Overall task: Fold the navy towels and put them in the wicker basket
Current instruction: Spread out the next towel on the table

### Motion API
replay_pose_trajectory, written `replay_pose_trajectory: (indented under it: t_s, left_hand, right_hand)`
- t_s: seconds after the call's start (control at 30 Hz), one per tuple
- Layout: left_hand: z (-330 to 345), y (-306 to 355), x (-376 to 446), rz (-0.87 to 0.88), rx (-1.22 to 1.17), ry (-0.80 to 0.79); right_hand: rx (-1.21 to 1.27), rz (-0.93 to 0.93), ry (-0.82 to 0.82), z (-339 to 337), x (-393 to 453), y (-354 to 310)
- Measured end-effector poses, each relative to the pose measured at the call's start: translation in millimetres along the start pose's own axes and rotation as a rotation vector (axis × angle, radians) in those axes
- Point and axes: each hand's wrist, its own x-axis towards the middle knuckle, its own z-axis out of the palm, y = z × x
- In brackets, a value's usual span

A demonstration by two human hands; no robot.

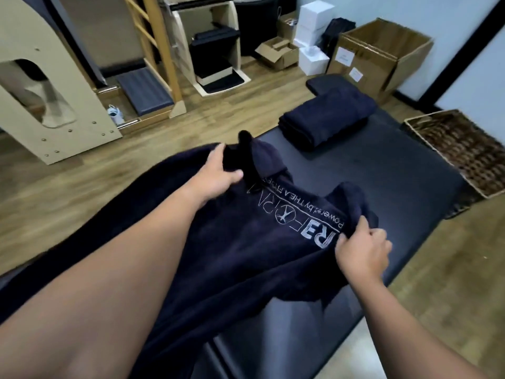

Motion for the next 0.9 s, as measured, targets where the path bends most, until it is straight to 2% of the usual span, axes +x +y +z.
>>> replay_pose_trajectory:
  t_s: [0.07,0.13,0.3,0.5,0.6,0.73,0.9]
  left_hand:
    - [12.6,-13.1,-10.5,-0.004,0.337,-0.143]
    - [23.8,-30.6,-27.3,0.014,0.521,-0.192]
    - [35.3,-73.6,-92.3,0.020,0.524,-0.144]
    - [31.5,-111.0,-183.1,-0.133,0.638,-0.355]
    - [32.4,-125.0,-231.5,-0.194,0.802,-0.452]
    - [54.3,-149.1,-287.0,-0.248,1.042,-0.321]
    - [83.4,-174.6,-322.8,-0.409,0.921,-0.001]
  right_hand:
    - [-0.109,-0.048,-0.182,0.0,-12.7,4.3]
    - [-0.131,-0.177,-0.307,3.7,-31.1,8.8]
    - [-0.271,-0.403,-0.414,12.2,-85.0,16.3]
    - [-0.381,-0.652,-0.530,18.3,-122.7,14.4]
    - [-0.402,-0.817,-0.519,26.4,-122.7,10.7]
    - [-0.408,-0.895,-0.500,37.4,-108.8,8.9]
    - [-0.397,-0.929,-0.462,48.0,-89.2,25.8]
